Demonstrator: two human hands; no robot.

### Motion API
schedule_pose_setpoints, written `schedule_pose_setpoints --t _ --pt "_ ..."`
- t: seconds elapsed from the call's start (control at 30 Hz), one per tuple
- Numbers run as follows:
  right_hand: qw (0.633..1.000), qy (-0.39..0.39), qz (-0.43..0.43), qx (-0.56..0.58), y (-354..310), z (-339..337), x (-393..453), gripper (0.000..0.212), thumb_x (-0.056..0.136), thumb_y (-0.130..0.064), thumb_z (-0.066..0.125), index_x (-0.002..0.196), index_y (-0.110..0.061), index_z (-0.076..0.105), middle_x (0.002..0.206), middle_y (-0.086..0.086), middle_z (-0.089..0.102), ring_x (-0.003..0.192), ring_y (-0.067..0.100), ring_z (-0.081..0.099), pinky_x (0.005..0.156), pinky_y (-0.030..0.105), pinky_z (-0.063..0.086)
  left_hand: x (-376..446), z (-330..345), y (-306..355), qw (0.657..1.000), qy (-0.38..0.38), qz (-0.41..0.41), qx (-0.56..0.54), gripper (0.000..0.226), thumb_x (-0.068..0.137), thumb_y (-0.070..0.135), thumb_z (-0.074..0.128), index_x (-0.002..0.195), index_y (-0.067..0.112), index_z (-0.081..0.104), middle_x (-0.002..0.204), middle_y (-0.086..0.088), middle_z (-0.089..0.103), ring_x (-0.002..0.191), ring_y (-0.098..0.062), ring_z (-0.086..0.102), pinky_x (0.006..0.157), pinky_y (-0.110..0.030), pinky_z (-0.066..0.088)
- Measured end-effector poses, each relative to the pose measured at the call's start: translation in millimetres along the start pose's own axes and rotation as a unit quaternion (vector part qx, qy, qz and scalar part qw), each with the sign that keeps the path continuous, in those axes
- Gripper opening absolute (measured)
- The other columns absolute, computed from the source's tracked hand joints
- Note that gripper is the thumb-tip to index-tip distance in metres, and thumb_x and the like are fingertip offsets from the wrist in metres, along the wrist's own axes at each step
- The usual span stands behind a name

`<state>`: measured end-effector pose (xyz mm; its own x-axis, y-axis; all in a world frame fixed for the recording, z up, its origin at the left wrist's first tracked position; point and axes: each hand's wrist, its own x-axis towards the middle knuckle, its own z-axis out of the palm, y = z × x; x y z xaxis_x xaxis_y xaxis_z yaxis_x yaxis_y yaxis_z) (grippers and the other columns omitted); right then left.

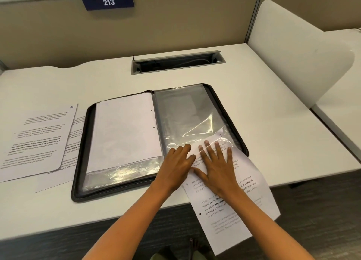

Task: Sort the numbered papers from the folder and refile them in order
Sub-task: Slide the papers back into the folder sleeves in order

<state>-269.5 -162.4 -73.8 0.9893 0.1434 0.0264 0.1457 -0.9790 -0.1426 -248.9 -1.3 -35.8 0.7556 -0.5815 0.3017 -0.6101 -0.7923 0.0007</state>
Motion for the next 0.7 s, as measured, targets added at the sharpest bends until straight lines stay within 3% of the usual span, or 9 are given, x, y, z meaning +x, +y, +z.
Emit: schedule_pose_setpoints --t 0.1,0.27,0.4,0.53,0.6,0.7 --pt "0.999 0.010 0.034 0.005 -8 0 7 0.086 0.089 -0.074 0.005 0.147 -0.018 0.033 0.154 0.009 0.030 0.142 0.036 0.023 0.110 0.058 0.003 -6 -1 0 1.000 0.009 -0.009 -0.010 0.040 0.058 0.009 0.086 0.095 0.008 0.070 0.095 -0.009 0.063 0.074 -0.023 0.061 0.062 -0.031 0.050" --pt "0.999 0.008 0.043 0.031 -20 -2 8 0.093 0.081 -0.077 -0.011 0.151 -0.023 0.019 0.158 0.009 0.016 0.144 0.037 0.015 0.110 0.058 -0.009 -11 -3 -3 0.999 0.008 -0.014 -0.028 0.057 0.054 0.004 0.087 0.107 0.005 0.067 0.102 -0.009 0.064 0.077 -0.022 0.063 0.063 -0.030 0.052" --pt "0.997 -0.004 0.048 0.059 -28 -5 13 0.083 0.089 -0.071 -0.001 0.144 -0.025 0.041 0.150 0.013 0.036 0.138 0.039 0.033 0.108 0.067 0.006 -13 -3 0 0.999 0.011 -0.009 -0.047 0.058 0.055 0.005 0.087 0.110 0.003 0.066 0.105 -0.010 0.065 0.077 -0.022 0.063 0.063 -0.030 0.054" --pt "0.996 0.012 0.013 0.087 -28 -5 13 0.089 0.083 -0.069 -0.017 0.147 -0.030 0.031 0.157 0.006 0.023 0.146 0.029 0.009 0.112 0.061 -0.005 -16 -2 -4 0.998 0.013 -0.010 -0.053 0.058 0.058 0.004 0.085 0.112 0.005 0.064 0.109 -0.008 0.063 0.081 -0.021 0.062 0.064 -0.030 0.053" --pt "0.990 0.044 0.021 0.130 -24 -9 9 0.079 0.089 -0.066 -0.004 0.147 -0.028 0.031 0.157 0.007 0.022 0.147 0.026 0.008 0.116 0.052 -0.004 -17 -1 -5 0.999 0.007 -0.002 -0.046 0.060 0.056 0.009 0.087 0.111 0.005 0.065 0.109 -0.008 0.063 0.081 -0.021 0.062 0.065 -0.029 0.053" --pt "0.981 0.095 0.032 0.165 -12 -13 -2 0.062 0.091 -0.052 0.027 0.140 -0.018 0.046 0.150 0.012 0.036 0.143 0.028 0.023 0.116 0.049 0.016 -17 0 -5 0.999 0.000 0.005 -0.033 0.062 0.055 0.017 0.089 0.111 0.004 0.066 0.107 -0.008 0.065 0.080 -0.020 0.064 0.064 -0.028 0.053"
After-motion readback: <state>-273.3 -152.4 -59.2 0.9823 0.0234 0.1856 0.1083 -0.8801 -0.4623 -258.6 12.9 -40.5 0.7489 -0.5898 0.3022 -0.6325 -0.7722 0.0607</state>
